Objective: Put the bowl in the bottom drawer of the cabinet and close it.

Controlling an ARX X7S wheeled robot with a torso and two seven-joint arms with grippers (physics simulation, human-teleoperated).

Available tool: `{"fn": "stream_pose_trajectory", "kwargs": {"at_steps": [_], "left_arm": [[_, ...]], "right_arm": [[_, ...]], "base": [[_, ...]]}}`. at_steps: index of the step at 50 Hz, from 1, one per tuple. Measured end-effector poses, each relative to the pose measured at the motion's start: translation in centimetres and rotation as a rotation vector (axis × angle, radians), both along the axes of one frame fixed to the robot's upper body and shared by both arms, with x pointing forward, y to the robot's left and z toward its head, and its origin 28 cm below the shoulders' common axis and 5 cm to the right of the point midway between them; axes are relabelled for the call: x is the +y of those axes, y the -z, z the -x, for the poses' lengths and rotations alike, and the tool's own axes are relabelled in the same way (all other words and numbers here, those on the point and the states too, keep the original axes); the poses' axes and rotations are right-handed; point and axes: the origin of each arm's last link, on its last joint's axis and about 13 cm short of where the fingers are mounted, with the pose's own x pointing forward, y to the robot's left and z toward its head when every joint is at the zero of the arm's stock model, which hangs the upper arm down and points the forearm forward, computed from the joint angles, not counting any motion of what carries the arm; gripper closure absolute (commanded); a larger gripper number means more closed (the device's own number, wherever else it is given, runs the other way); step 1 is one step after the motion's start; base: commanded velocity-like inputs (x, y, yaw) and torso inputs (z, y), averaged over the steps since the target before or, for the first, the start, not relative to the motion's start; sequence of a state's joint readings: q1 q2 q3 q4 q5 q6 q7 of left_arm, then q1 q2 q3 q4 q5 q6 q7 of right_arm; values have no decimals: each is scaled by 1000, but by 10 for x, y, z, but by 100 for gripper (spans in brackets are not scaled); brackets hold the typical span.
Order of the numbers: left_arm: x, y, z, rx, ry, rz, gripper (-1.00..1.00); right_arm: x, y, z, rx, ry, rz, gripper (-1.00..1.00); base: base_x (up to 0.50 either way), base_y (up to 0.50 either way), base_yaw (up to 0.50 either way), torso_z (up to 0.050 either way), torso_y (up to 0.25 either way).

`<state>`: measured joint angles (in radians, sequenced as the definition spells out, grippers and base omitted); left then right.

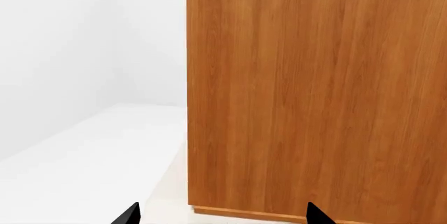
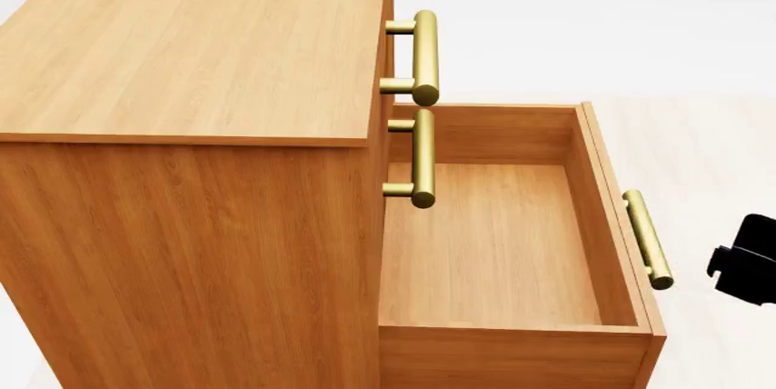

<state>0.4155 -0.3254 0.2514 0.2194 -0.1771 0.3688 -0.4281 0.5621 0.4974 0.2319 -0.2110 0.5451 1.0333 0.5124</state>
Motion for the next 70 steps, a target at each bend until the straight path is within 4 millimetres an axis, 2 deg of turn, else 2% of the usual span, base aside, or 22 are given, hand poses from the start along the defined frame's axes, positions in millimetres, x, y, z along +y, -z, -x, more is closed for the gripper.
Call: {"fn": "stream_pose_trajectory", "kwargs": {"at_steps": [54, 70], "left_arm": [[0, -5, 4, -1, -2, 2, -100], [0, -7, 5, -1, -3, 2, -100]], "right_arm": [[-46, 18, 25, -6, 379, -53, -100], [-52, 25, 28, 33, 425, -96, -100]], "base": [[0, 0, 0, 0, 0], [0, 0, 0, 0, 0]]}}
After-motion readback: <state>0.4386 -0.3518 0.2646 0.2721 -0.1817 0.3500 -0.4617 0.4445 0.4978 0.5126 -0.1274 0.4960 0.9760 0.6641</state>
